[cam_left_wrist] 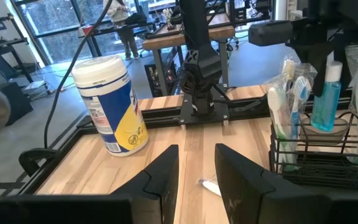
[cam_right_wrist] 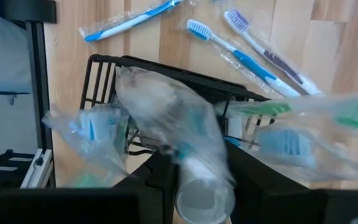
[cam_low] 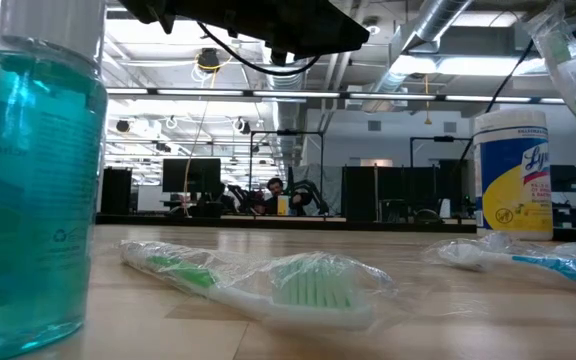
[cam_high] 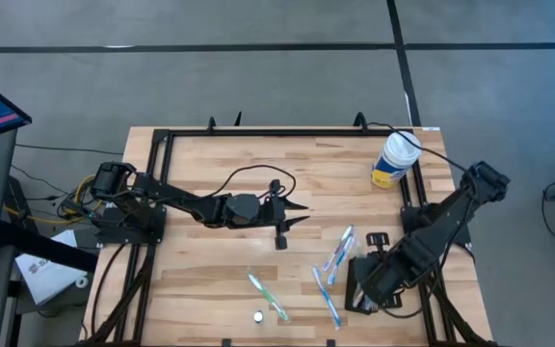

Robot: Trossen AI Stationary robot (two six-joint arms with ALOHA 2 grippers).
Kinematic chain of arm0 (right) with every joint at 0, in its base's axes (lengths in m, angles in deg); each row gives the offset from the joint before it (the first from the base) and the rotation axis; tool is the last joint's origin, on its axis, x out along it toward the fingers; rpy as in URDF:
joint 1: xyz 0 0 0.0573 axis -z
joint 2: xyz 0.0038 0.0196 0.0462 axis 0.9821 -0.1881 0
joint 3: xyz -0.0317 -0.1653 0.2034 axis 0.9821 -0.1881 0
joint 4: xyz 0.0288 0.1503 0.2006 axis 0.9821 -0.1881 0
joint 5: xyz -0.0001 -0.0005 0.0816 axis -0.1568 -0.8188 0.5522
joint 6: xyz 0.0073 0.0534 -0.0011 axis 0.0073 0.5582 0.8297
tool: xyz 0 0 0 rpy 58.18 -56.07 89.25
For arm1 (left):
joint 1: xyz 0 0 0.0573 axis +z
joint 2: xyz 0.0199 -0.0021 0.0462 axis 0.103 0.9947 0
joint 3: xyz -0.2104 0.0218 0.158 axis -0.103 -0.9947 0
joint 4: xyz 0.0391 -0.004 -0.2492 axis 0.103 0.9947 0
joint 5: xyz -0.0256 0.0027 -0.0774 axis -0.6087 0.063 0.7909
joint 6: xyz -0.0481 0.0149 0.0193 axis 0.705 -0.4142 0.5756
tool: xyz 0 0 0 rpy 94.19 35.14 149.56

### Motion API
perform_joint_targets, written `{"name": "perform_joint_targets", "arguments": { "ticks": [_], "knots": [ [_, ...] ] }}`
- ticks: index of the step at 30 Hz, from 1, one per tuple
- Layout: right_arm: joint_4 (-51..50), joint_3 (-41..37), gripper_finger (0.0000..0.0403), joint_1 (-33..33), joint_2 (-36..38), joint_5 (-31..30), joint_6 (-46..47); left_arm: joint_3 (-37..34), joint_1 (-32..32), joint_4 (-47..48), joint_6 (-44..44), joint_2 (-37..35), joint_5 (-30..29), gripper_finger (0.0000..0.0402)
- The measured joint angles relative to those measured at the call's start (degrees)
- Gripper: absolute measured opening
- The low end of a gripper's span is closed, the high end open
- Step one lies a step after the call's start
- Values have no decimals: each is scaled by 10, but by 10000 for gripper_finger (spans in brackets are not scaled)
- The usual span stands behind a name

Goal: Pick & Place toothbrushing station
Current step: Put the blue mouthwash into the black wire organizer

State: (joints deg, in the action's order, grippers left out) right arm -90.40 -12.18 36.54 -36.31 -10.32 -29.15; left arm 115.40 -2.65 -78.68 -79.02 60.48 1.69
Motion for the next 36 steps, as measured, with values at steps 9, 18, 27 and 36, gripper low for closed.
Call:
{"name": "perform_joint_targets", "arguments": {
  "ticks": [9, 18, 27, 36],
  "knots": [
    [28, 0, 91, -14, -8, -29, 1, 0, 0, 2, 5, 0, 0, 99],
    [44, -33, 91, -17, -8, -31, 1, 0, 0, 2, 5, 0, 0, 99],
    [59, -36, 91, -20, -8, -44, 1, 0, 0, 3, 5, 0, 0, 99],
    [57, -36, 91, -20, -8, -45, 1, 0, 0, 3, 5, 0, 0, 99]
  ]
}}
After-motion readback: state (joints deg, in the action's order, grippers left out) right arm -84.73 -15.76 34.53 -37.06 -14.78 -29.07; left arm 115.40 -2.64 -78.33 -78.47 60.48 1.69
